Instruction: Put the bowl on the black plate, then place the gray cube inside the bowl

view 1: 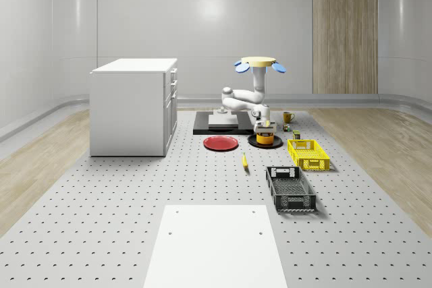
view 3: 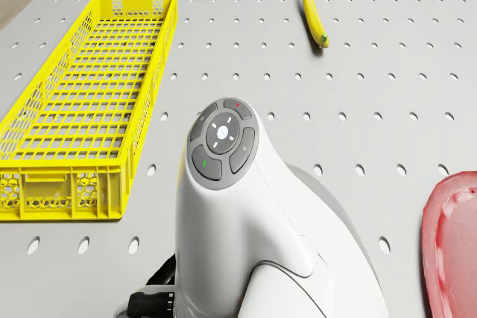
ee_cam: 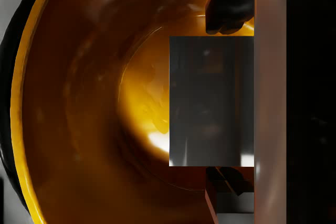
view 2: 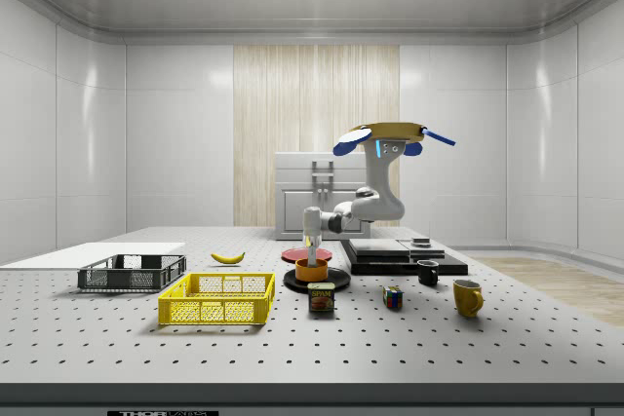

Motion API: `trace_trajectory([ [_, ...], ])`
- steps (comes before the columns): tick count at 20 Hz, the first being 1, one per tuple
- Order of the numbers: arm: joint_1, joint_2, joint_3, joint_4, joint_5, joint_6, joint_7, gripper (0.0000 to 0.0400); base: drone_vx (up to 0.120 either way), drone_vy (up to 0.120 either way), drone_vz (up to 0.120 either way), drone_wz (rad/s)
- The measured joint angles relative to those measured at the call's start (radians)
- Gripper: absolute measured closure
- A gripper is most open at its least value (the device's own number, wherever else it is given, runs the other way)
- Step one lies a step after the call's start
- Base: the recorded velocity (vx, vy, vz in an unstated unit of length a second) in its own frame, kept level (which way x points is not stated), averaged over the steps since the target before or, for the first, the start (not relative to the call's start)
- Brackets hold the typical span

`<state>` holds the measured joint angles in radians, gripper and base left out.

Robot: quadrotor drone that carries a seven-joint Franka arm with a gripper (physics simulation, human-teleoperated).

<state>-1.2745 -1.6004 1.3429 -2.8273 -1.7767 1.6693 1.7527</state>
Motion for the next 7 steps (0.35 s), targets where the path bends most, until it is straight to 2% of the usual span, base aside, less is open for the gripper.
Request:
trace_trajectory([
  [7,0.014,0.004,0.087,-0.015,0.081,-0.032,-0.003,0.0004,0.0,0.0,0.0,0.0],
])
